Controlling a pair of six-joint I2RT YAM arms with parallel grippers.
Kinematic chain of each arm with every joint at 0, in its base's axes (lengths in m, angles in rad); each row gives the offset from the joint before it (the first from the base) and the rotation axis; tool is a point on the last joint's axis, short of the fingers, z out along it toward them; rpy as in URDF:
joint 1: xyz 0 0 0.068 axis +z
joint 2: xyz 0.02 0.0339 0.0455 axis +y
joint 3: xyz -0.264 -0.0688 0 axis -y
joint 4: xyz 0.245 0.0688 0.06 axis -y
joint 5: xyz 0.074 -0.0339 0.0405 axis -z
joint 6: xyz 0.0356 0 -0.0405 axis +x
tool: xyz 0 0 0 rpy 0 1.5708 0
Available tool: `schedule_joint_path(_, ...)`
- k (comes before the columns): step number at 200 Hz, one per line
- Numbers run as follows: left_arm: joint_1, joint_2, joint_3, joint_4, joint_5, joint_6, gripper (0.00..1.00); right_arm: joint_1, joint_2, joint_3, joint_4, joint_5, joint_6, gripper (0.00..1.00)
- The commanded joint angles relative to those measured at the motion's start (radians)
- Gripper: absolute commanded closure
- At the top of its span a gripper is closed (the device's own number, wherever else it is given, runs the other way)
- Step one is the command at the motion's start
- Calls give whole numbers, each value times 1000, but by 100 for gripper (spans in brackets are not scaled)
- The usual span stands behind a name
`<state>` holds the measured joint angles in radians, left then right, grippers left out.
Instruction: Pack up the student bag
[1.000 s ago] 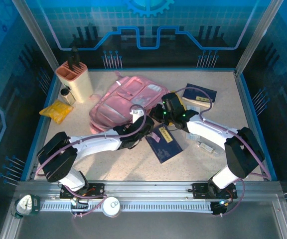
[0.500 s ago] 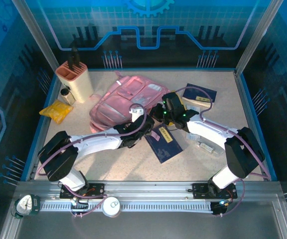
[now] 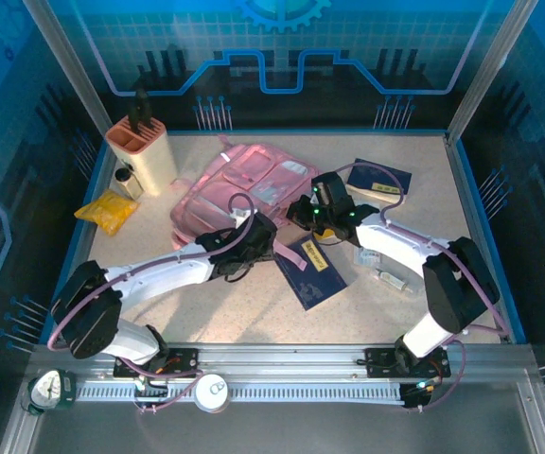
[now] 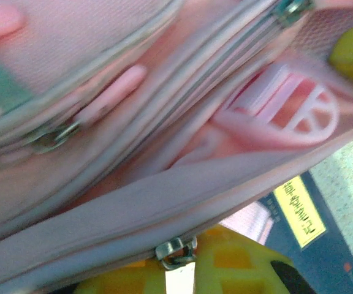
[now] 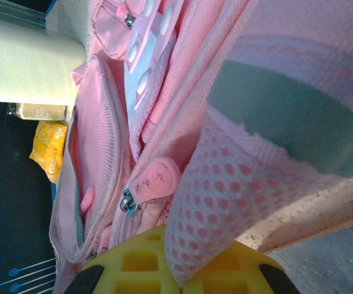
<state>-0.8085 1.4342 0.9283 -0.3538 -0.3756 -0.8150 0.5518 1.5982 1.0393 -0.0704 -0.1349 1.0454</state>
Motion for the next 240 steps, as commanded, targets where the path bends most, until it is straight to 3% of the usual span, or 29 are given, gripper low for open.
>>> schedule_joint_path(1,16,-79,-51,-168,-4,-34,100,-43,14,52,13,17,-44,100)
schedule_joint_path(61,49,-230,-123,-257,37,-8,100,-97,106,148,-11,-24,-121,100)
schedule_joint_path(120,50,-127,-52,-196,101,24,100,-109,233,273,-96,-100,-224,97)
schedule_joint_path(172,50,-109,-12,-131,119,54,100,-77,68,133,-187,-130,-255,54)
schedule_joint_path(204,50,-106,-17,-109,136,67,100,-31,-30,21,-202,-152,-174,37)
schedule_joint_path(240,49,-90,-23,-113,128,58,100,45,-40,-90,-29,-182,17,26)
